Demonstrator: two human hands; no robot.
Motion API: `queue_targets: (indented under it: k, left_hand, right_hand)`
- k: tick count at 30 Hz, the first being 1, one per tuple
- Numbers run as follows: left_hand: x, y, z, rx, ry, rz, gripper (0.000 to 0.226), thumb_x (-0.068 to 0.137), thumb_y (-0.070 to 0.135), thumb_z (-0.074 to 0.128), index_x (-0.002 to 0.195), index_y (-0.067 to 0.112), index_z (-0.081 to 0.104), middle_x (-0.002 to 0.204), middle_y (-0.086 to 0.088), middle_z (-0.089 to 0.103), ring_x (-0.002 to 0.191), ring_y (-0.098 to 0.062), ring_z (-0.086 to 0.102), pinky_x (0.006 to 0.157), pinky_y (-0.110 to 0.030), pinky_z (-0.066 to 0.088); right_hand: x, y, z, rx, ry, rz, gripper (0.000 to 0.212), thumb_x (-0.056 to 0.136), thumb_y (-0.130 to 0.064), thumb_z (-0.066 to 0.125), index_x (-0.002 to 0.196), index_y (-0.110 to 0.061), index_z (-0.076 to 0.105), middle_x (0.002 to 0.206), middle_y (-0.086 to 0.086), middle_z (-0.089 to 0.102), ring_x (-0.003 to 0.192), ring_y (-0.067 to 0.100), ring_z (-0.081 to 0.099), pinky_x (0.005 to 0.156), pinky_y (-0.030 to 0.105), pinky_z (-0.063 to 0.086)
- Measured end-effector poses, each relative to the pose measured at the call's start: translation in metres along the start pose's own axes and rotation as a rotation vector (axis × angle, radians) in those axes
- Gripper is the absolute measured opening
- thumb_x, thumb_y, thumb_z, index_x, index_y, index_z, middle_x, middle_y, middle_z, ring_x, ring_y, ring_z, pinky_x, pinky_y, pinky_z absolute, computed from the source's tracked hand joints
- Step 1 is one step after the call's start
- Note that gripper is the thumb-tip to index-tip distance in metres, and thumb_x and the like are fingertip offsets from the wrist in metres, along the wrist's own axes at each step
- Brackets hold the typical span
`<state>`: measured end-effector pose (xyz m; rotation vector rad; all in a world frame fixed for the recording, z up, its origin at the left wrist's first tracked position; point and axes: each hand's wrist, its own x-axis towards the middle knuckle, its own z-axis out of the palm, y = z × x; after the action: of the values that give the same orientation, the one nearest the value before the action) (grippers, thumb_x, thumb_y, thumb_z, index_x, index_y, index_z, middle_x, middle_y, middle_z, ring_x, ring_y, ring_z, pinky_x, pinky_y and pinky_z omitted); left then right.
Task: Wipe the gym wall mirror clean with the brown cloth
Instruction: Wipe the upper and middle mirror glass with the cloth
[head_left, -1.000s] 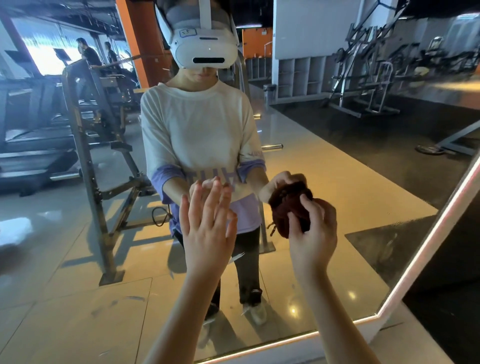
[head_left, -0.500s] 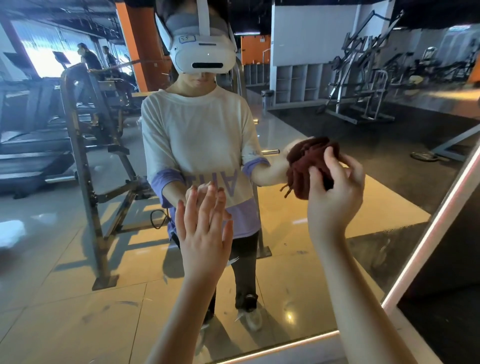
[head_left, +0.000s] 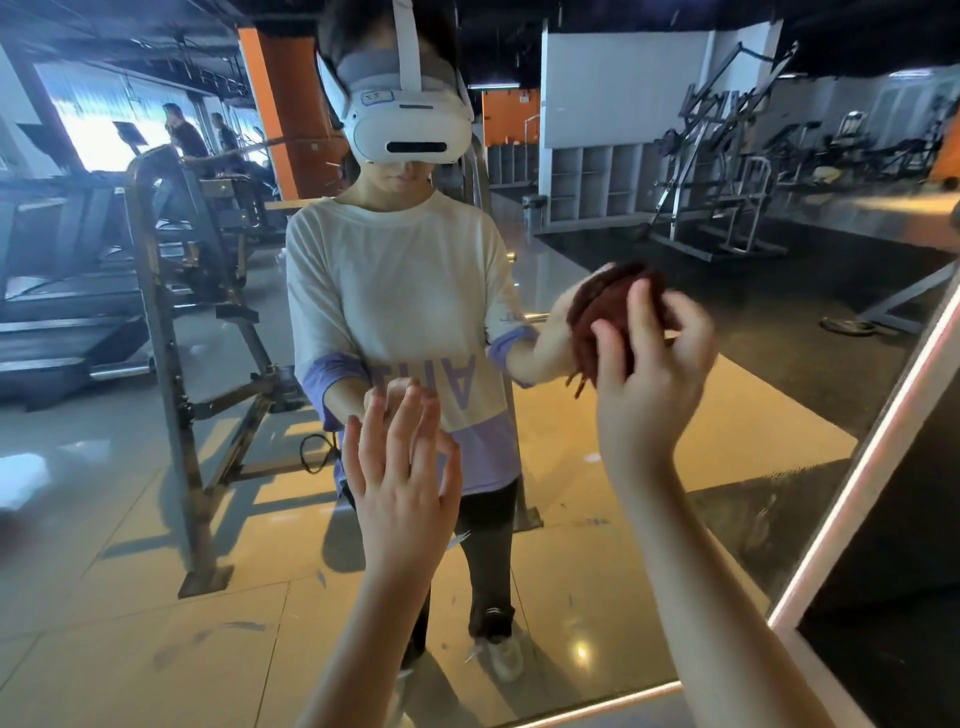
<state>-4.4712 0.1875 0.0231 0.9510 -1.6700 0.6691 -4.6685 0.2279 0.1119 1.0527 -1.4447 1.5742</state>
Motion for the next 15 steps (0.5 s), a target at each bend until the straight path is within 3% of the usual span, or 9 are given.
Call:
queue_targets:
  k: [3, 6, 9, 12, 15]
  left_hand:
    - [0.008, 0.005, -0.002, -0.042, -0.008, 0.059, 0.058, 0.092, 0.019, 0.068, 0.144, 0.009, 0.044, 0.151, -0.009, 0.04, 0.144, -0.037, 0.033, 0.116, -0.057, 0.031]
    - [0.022, 0.016, 0.003, -0.08, -0.029, 0.124, 0.06, 0.093, 0.025, 0.066, 0.146, 0.011, 0.041, 0.152, -0.009, 0.041, 0.145, -0.035, 0.03, 0.114, -0.058, 0.031]
    - [0.028, 0.024, 0.01, -0.055, -0.017, 0.111, 0.063, 0.091, 0.027, 0.07, 0.146, 0.012, 0.043, 0.15, -0.011, 0.046, 0.144, -0.036, 0.031, 0.117, -0.056, 0.027]
    - [0.026, 0.023, 0.011, -0.041, 0.001, 0.119, 0.064, 0.089, 0.026, 0.073, 0.145, 0.011, 0.045, 0.148, -0.013, 0.05, 0.143, -0.035, 0.032, 0.118, -0.055, 0.027]
    - [0.025, 0.024, 0.011, -0.04, -0.009, 0.111, 0.063, 0.09, 0.026, 0.072, 0.146, 0.012, 0.045, 0.149, -0.013, 0.049, 0.144, -0.035, 0.031, 0.119, -0.055, 0.025]
  right_hand:
    - [0.01, -0.005, 0.001, 0.021, 0.041, 0.112, 0.037, 0.095, -0.022, 0.062, 0.127, -0.002, 0.064, 0.12, 0.025, 0.059, 0.107, 0.04, 0.059, 0.097, 0.017, 0.034]
    - [-0.007, -0.009, -0.001, 0.042, -0.066, -0.082, 0.036, 0.094, -0.018, 0.064, 0.127, -0.002, 0.063, 0.124, 0.026, 0.059, 0.111, 0.04, 0.057, 0.106, 0.007, 0.022]
    - [-0.001, 0.009, -0.004, 0.033, -0.096, -0.143, 0.036, 0.094, -0.02, 0.066, 0.126, -0.004, 0.065, 0.123, 0.023, 0.06, 0.11, 0.036, 0.056, 0.1, 0.01, 0.029]
    - [0.013, 0.03, -0.007, -0.074, 0.029, 0.065, 0.038, 0.097, -0.026, 0.062, 0.129, -0.008, 0.063, 0.121, 0.019, 0.06, 0.106, 0.029, 0.053, 0.089, 0.026, 0.041]
    - [-0.004, 0.02, -0.007, -0.048, 0.025, 0.184, 0.04, 0.098, -0.027, 0.058, 0.132, -0.006, 0.061, 0.121, 0.023, 0.058, 0.105, 0.029, 0.049, 0.09, 0.013, 0.031]
